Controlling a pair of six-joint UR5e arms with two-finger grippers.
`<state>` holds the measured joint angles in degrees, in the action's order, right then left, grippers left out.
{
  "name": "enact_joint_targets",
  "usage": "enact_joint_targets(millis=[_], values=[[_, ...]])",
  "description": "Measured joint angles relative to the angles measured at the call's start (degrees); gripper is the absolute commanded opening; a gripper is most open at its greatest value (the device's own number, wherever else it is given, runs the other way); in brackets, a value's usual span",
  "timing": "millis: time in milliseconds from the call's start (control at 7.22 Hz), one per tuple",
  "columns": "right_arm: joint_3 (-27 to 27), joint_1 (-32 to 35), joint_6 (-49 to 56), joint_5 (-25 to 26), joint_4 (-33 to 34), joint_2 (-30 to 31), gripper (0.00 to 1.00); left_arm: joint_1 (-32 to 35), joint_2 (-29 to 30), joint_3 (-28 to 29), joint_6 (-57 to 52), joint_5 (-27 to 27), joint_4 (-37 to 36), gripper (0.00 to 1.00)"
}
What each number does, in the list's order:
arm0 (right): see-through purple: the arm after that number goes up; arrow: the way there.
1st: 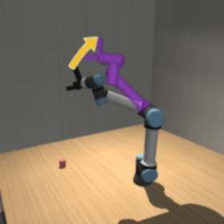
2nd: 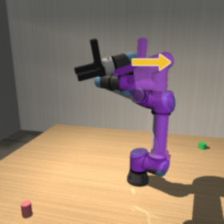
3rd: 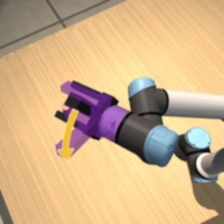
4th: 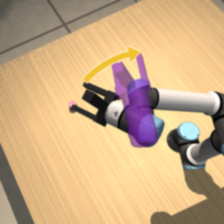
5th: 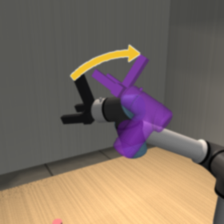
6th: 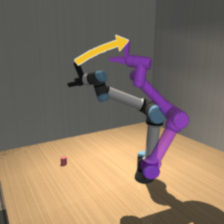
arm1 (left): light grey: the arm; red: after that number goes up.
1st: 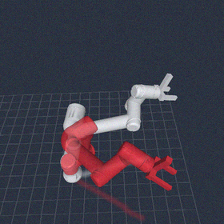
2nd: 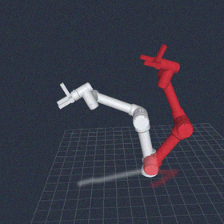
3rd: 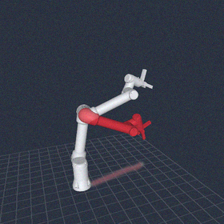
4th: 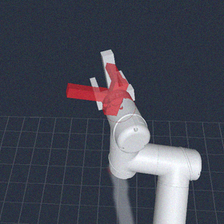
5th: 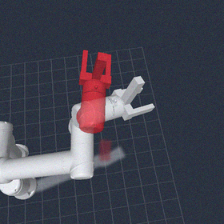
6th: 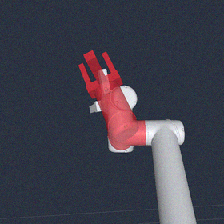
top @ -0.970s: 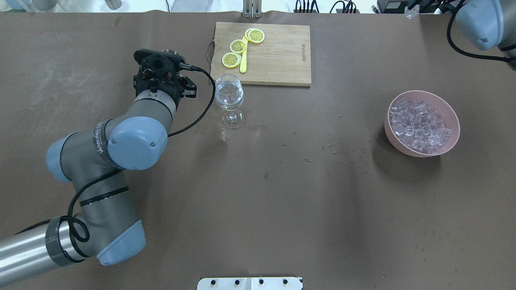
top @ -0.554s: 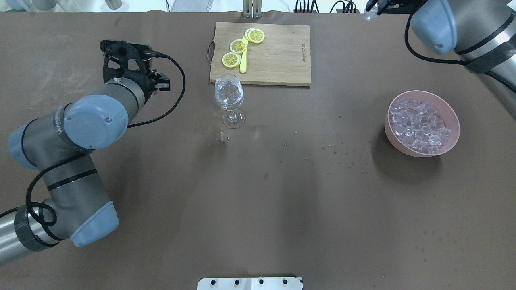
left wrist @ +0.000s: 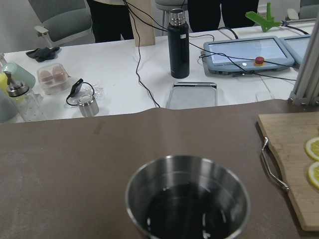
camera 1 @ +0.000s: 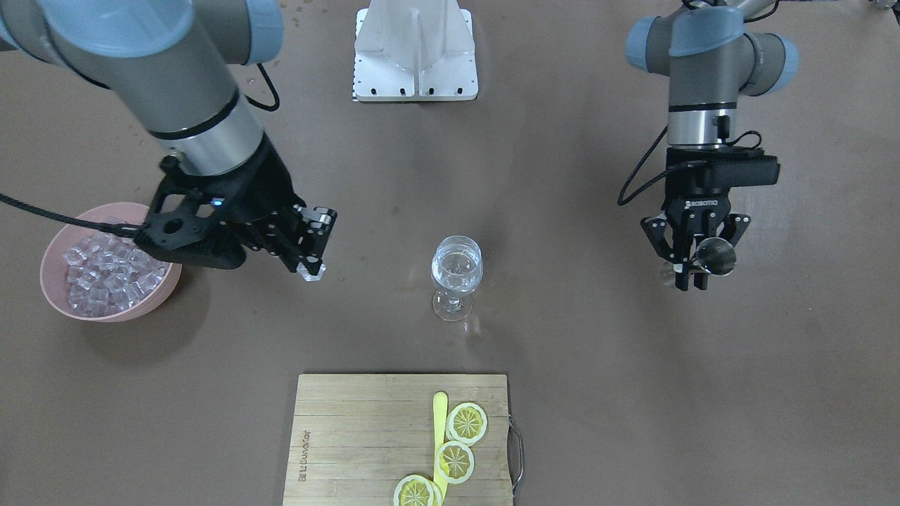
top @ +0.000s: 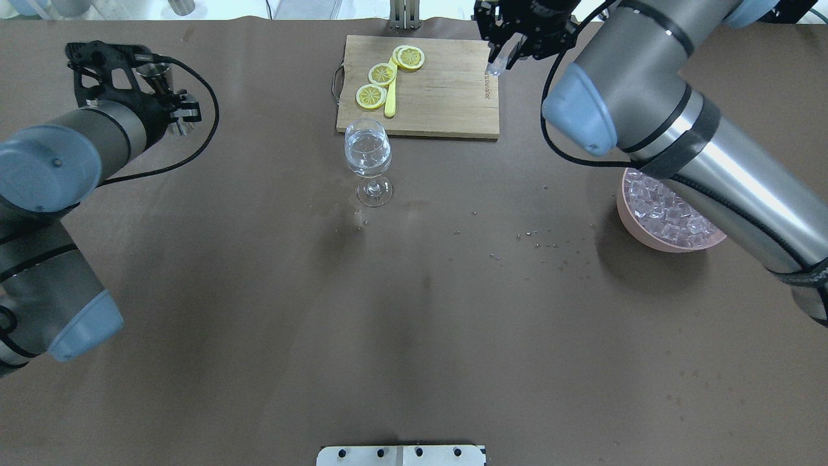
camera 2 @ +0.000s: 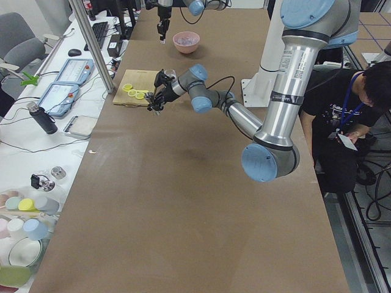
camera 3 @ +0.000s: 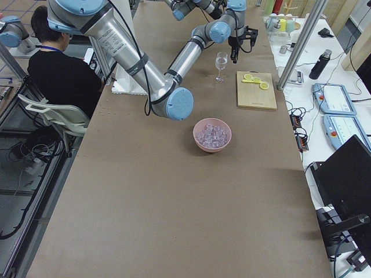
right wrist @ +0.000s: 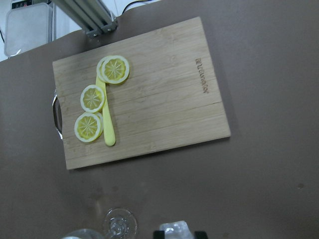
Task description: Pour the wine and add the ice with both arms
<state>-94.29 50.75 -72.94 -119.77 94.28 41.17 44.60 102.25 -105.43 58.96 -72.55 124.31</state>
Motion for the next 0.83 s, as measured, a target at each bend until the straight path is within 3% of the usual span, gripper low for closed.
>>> enact_joint_targets(millis=[277, 831], values=[[3.55, -5.72, -5.43, 4.54, -2.61, -3.54, 0.0, 4.67, -4.7, 6.47, 0.01, -0.31, 12.85, 0.09], [11.7, -10.31, -9.26, 8.09, -2.97, -12.14, 0.0, 9.6, -10.63, 19.68, -0.14, -4.82, 30.93, 0.09]])
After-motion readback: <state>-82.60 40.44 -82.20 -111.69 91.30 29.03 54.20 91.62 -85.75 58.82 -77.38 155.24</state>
